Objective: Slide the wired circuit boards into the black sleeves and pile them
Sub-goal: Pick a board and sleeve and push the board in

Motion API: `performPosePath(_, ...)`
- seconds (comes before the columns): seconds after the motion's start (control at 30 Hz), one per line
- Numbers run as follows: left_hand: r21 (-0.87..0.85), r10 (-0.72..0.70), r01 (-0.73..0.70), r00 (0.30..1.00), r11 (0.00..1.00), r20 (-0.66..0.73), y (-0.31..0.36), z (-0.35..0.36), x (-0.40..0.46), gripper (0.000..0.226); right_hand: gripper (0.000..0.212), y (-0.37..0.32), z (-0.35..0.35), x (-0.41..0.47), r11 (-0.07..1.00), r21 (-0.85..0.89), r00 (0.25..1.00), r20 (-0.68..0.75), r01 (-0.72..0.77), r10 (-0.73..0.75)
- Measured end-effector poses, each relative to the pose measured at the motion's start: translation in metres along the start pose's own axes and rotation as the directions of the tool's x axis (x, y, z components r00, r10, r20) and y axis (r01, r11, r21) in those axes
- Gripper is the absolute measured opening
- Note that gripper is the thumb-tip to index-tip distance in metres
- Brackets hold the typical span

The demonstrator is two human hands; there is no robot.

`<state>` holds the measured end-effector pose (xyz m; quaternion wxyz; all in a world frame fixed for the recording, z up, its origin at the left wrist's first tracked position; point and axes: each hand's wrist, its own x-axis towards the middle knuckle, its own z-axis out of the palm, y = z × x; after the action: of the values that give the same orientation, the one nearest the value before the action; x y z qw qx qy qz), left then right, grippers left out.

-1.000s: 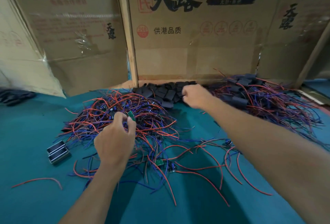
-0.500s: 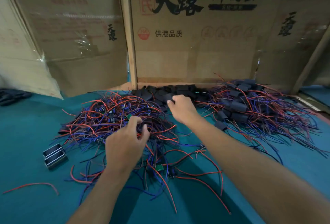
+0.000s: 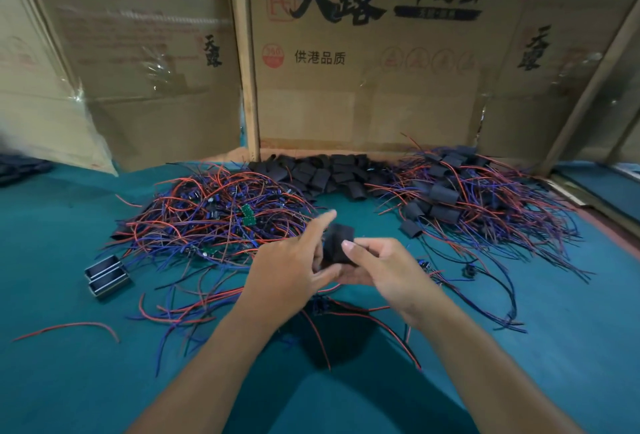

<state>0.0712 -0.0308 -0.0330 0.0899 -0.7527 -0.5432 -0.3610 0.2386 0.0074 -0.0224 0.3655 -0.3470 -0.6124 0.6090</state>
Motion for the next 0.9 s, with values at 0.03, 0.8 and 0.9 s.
performPosePath(0.03, -0.006, 0.009, -0.009, 1.000, 1.000, 0.020, 0.000, 0.000, 0.000, 0.069, 0.029, 0.002, -0.001, -0.001, 1.000, -0.003, 1.000, 0.012, 0.001, -0.001)
performPosePath(0.8, 0.524, -0.370, 0.178, 0.883, 0.833, 0.288, -0.095, -0.026, 0.056, 0.016, 0.032, 0.018, -0.029, 0.013, 0.813, 0.577, 0.997, 0.067, -0.078, 0.047)
performPosePath(0.9, 0.655, -0.422, 0.061, 0.808, 0.753, 0.410, -0.115, -0.023, 0.065, 0.023, 0.037, 0.020, -0.033, 0.015, 0.818, 0.569, 0.997, 0.062, -0.077, 0.051)
